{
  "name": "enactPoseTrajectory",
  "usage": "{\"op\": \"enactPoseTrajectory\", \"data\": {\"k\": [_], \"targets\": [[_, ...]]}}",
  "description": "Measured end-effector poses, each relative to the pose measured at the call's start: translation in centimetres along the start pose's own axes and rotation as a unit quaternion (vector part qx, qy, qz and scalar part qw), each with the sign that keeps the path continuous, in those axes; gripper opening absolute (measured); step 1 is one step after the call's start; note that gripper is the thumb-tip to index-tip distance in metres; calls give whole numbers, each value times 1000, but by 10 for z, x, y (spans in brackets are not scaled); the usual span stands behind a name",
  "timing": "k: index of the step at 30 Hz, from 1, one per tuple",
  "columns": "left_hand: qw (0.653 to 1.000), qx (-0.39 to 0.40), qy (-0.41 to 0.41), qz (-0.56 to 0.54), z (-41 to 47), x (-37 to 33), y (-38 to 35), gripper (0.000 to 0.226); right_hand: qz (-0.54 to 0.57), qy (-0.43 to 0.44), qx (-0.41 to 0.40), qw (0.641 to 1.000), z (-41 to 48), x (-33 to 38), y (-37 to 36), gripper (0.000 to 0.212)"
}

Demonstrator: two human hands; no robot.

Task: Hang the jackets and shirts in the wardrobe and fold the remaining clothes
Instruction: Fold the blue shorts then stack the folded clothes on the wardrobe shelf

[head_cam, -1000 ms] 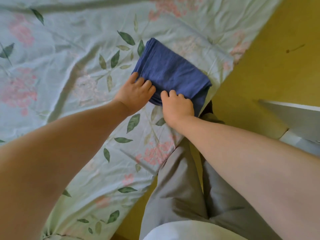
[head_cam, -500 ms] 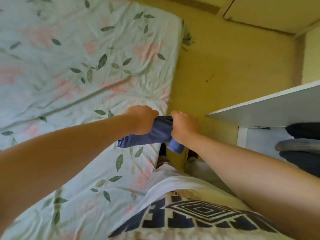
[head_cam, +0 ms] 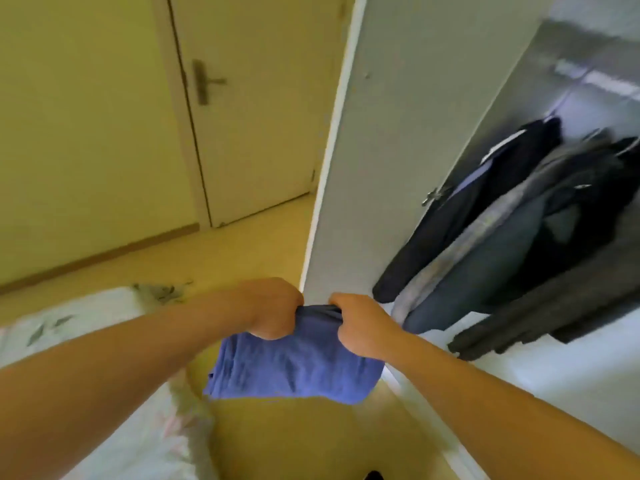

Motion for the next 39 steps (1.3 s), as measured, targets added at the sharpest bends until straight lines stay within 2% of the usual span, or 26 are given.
{"op": "enactPoseTrajectory", "data": {"k": [3,8,12,18,21,24,30,35,39], "targets": [[996,-65,-39,40,27,-25,111,38,15,-3,-94,995,-27,-10,110,25],[973,-208,-83,63,45,-83,272,27,-20,-9,-258,966,-96,-15,263,32],[933,-328,-105,100,34,-137,390,22,-48,8,-368,929,-156,2,371,30],[871,-467,-98,113,6,-188,533,31,-99,51,-452,885,-209,35,513,28],[846,-514,-77,119,0,-201,592,32,-94,67,-469,875,-217,48,572,28],[831,-542,-49,118,3,-205,639,36,-70,89,-482,869,-215,52,617,19],[825,-553,-18,115,21,-215,699,31,-61,94,-480,870,-196,39,683,24],[838,-541,-27,69,46,-221,725,34,-69,78,-479,872,-191,29,724,23],[858,-511,-36,30,66,-222,739,40,-84,45,-466,880,-188,19,748,38]]}}
Point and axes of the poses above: each hand's wrist, its own z-axis towards the middle knuckle, its own y-axis out of the back of the hand, x = y × z, the point moved 7 cm from there along z, towards the middle knuckle, and after that the axes turned 14 degrees about z, right-handed, at the moved point
